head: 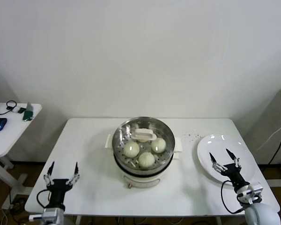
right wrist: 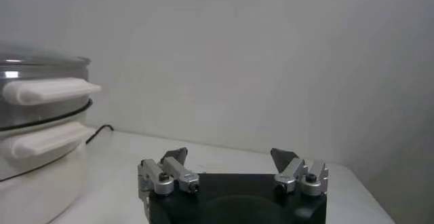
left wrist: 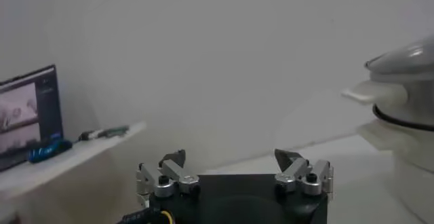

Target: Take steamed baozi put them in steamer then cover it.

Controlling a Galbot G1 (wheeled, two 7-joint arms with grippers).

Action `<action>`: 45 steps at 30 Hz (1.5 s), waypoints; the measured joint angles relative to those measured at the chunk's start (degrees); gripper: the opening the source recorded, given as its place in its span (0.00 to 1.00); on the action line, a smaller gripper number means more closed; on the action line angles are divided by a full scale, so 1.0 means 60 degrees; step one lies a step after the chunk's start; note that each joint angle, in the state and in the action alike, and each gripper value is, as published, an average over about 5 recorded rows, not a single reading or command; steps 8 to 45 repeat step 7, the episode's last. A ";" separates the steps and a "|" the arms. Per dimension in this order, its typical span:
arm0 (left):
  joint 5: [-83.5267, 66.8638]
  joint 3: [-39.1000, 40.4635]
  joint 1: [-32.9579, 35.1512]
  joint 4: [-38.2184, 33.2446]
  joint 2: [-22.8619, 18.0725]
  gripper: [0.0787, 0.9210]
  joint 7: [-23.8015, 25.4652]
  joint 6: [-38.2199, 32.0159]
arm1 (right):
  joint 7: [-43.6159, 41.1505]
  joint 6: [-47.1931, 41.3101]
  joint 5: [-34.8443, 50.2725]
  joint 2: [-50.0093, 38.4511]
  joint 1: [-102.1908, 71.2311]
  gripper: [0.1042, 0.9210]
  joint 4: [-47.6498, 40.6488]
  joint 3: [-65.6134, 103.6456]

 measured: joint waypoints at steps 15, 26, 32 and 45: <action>-0.0400 -0.0108 0.0115 0.0199 -0.0058 0.88 0.0130 -0.0264 | -0.0045 0.0047 -0.0016 0.0131 -0.0001 0.88 0.0022 0.0081; -0.0400 -0.0108 0.0115 0.0199 -0.0058 0.88 0.0130 -0.0264 | -0.0045 0.0047 -0.0016 0.0131 -0.0001 0.88 0.0022 0.0081; -0.0400 -0.0108 0.0115 0.0199 -0.0058 0.88 0.0130 -0.0264 | -0.0045 0.0047 -0.0016 0.0131 -0.0001 0.88 0.0022 0.0081; -0.0400 -0.0108 0.0115 0.0199 -0.0058 0.88 0.0130 -0.0264 | -0.0045 0.0047 -0.0016 0.0131 -0.0001 0.88 0.0022 0.0081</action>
